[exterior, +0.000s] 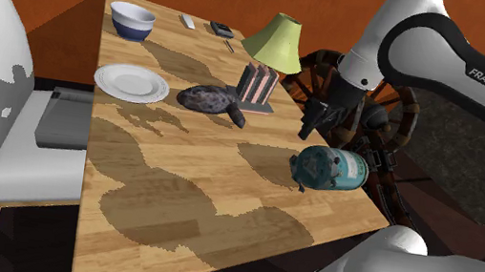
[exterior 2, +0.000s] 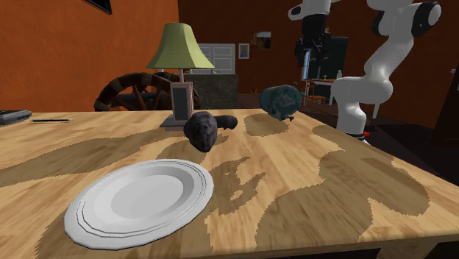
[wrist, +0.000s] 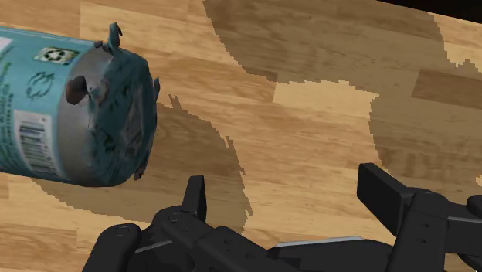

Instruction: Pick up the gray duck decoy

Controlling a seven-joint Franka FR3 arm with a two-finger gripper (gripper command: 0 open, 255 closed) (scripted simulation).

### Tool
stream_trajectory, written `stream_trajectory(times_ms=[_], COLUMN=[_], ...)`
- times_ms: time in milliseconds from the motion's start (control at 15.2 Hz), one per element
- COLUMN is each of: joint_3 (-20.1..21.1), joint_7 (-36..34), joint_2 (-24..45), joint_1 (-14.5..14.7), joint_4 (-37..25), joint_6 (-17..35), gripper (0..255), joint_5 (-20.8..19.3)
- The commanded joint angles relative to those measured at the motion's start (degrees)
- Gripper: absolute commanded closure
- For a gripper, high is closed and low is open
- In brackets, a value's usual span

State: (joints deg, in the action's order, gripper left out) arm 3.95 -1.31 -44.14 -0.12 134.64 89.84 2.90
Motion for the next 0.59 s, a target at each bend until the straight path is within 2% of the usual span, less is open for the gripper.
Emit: stream_trajectory(times_ms=[0,528], joint_3=[0.0,-0.7], joint_7=[0.0,1.7], joint_2=[0.0,16.3], joint_1=[0.0,-1.1], joint_4=[0.0,-4.6], joint_6=[0.0,11.5], gripper=[0,0], joint_5=[0.0,-0.9])
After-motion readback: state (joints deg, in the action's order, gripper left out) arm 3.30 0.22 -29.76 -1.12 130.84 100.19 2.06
